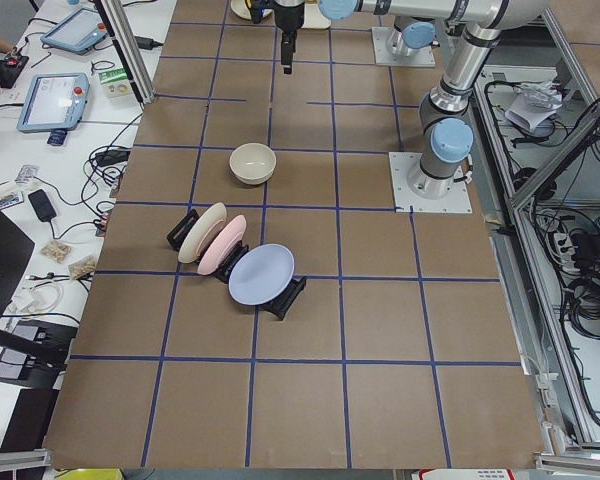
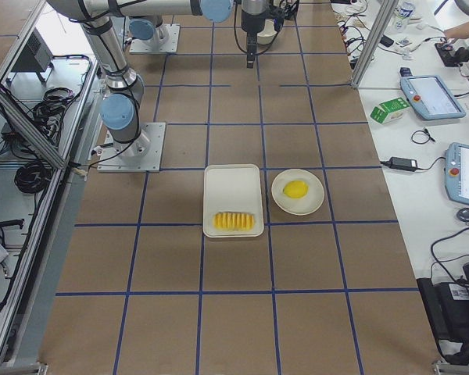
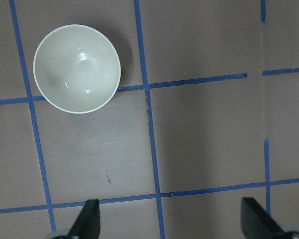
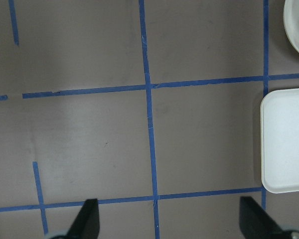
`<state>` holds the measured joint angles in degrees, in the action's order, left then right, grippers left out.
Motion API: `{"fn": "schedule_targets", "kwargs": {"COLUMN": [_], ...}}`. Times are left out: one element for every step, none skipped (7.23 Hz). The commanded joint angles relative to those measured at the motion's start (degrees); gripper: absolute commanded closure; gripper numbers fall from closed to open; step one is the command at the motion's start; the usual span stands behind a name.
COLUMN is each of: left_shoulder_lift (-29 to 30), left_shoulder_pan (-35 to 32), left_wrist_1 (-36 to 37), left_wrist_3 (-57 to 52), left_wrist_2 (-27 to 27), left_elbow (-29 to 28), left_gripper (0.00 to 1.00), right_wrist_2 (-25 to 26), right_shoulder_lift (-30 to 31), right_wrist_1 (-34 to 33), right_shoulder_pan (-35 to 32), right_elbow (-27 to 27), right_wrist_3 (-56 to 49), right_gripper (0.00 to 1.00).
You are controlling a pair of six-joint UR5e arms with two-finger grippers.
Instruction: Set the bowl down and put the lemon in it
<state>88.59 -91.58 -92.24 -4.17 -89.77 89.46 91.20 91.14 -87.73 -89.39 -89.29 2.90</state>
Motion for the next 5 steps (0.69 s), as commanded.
{"fn": "schedule_targets", "kwargs": {"left_shoulder_lift": [0.0,0.0,0.0,0.0,0.0], "left_shoulder_pan": [0.0,0.0,0.09,0.09,0.09], "left_wrist_1": [0.13,0.13,0.3,0.3,0.48], "left_wrist_3": [-0.23,-0.23,-0.31,-0.4,-0.4], "left_wrist_2": [0.04,0.12,0.21,0.21,0.21], "left_elbow": [0.1,0.1,0.1,0.1,0.1], "left_gripper": [0.0,0.0,0.0,0.0,0.0], "right_wrist_2": [0.12,0.47,0.56,0.3,0.82], "right_shoulder_lift": [0.0,0.0,0.0,-0.17,-0.35], "right_wrist_1": [0.19,0.36,0.63,-0.24,-0.34], "right_shoulder_pan": [0.0,0.0,0.0,0.09,0.87], "right_elbow": [-0.18,-0.18,-0.18,-0.18,-0.18], "right_wrist_3": [0.08,0.17,0.09,0.0,-0.44], "right_gripper": [0.0,0.0,0.0,0.0,0.0]}}
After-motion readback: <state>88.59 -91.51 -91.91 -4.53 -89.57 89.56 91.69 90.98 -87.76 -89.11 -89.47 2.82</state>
